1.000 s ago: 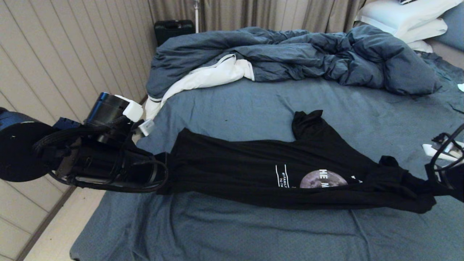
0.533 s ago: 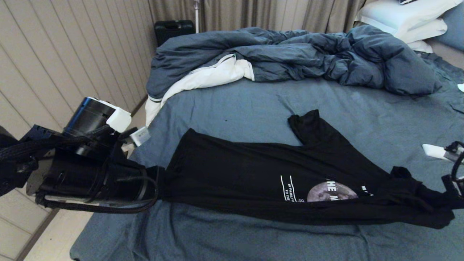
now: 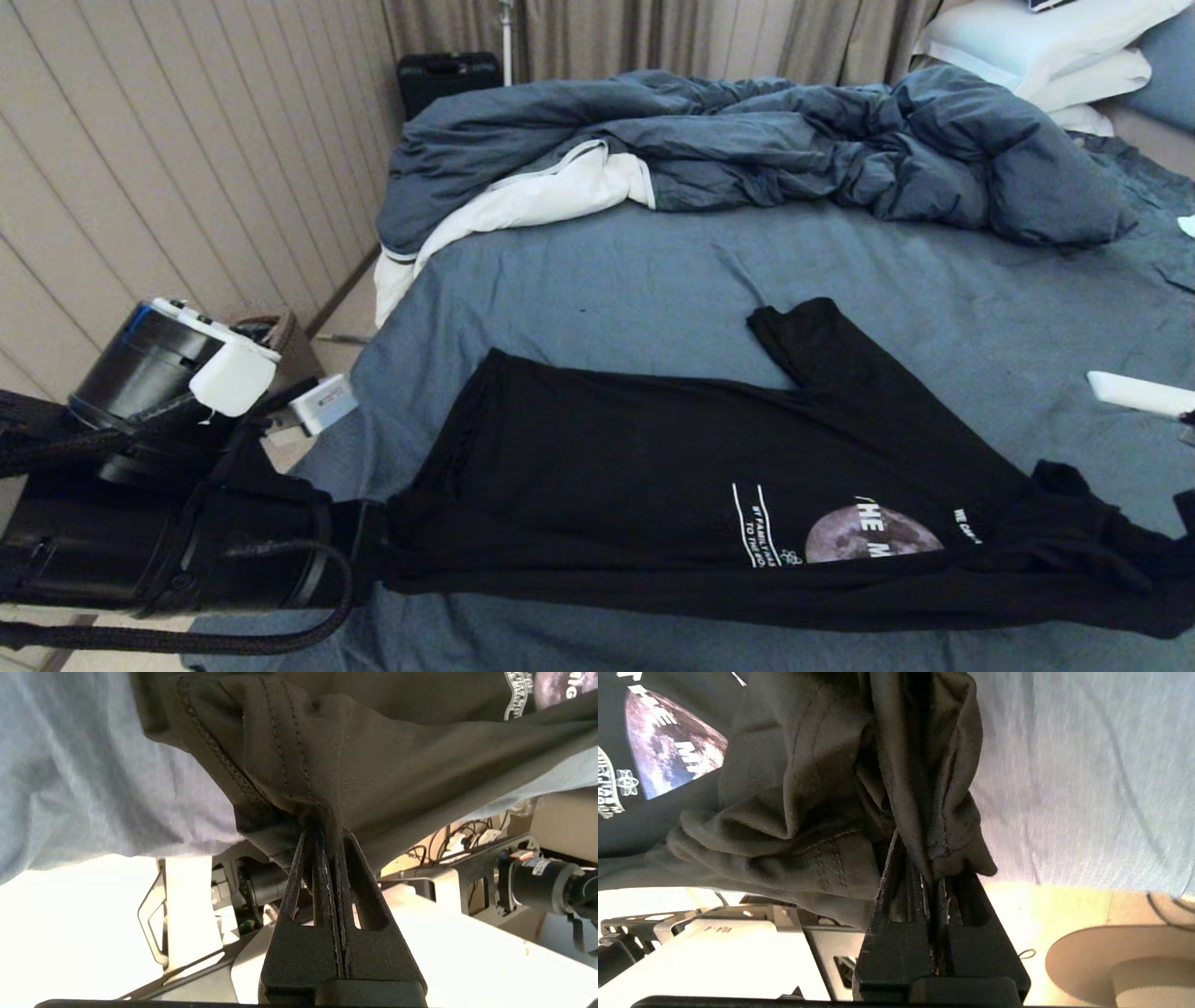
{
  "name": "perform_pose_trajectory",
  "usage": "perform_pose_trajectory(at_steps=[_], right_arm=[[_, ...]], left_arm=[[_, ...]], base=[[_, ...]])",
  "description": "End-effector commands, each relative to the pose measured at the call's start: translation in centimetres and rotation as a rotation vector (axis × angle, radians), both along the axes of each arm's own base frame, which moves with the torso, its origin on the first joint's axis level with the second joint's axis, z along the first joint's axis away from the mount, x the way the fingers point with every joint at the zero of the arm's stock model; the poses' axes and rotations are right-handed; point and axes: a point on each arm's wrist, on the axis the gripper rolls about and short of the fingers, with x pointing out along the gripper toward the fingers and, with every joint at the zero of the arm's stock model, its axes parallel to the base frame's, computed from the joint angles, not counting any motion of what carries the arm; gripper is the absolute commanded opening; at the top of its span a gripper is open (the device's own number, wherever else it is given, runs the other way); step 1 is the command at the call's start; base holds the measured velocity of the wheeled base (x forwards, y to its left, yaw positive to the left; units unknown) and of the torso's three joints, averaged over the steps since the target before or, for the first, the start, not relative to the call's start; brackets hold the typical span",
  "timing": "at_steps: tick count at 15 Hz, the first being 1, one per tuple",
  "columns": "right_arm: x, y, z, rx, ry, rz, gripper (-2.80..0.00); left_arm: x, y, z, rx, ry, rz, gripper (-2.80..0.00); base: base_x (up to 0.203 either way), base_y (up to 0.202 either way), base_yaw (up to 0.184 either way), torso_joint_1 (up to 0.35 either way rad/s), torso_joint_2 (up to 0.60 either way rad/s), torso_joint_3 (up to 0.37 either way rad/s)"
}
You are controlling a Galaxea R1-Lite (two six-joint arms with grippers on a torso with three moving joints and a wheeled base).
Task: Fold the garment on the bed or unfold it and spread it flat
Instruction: Fold the black T-shirt
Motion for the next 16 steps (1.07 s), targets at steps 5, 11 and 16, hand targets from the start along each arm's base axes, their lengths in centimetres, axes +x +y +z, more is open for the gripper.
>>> perform_pose_trajectory(at_steps=[5,11,16], right_arm=[[-1.7,0.8,-1.0,0.012,0.048,-0.015,-2.8],[0.3,-0.5,-2.8,0.001,0.037,-0.005,-2.8],[1.1,-0.9,-3.4,0.002,0.038,0.003,-2.8]], left_arm=[[-1.4,0.0,-1.3,0.008,0.053,-0.017,-2.8],[-0.2,-1.0,-2.0,0.004,0.034,-0.017,-2.8],[1.1,-1.1,-2.5,-0.005,0.011,0.012,-2.8]], base=[[0.0,0.0,0.0,0.0,0.0,0.0],[0.0,0.0,0.0,0.0,0.0,0.0],[0.0,0.0,0.0,0.0,0.0,0.0]])
